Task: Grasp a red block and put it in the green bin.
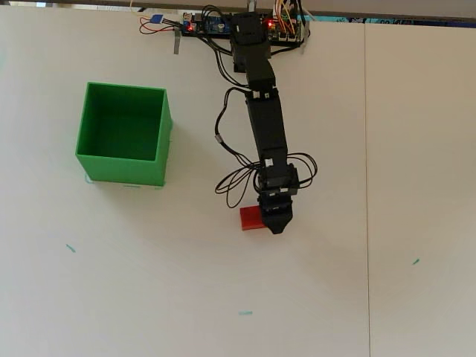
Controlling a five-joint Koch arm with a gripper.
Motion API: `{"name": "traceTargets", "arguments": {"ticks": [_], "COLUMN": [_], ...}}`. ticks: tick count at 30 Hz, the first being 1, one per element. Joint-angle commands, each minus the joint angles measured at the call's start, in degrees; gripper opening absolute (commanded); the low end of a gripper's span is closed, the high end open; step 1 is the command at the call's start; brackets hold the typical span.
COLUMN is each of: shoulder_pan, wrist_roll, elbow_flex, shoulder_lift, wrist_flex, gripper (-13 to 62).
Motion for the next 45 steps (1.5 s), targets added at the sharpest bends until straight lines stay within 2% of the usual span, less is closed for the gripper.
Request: {"name": "traceTargets", "arguments": {"ticks": [1, 15, 30, 45], "shoulder_pan": [1.05, 1.93, -0.97, -1.05], "wrist_roll": [-0.70, -1.23, -10.90, -13.01], "elbow_flex": [-2.64, -2.55, -2.55, -2.55], "shoulder_lift": [0.44, -0.09, -1.14, -1.49], "wrist_flex": [-0.44, -0.44, -3.08, -5.45], "gripper": [34.9, 35.0, 34.9, 34.9]}}
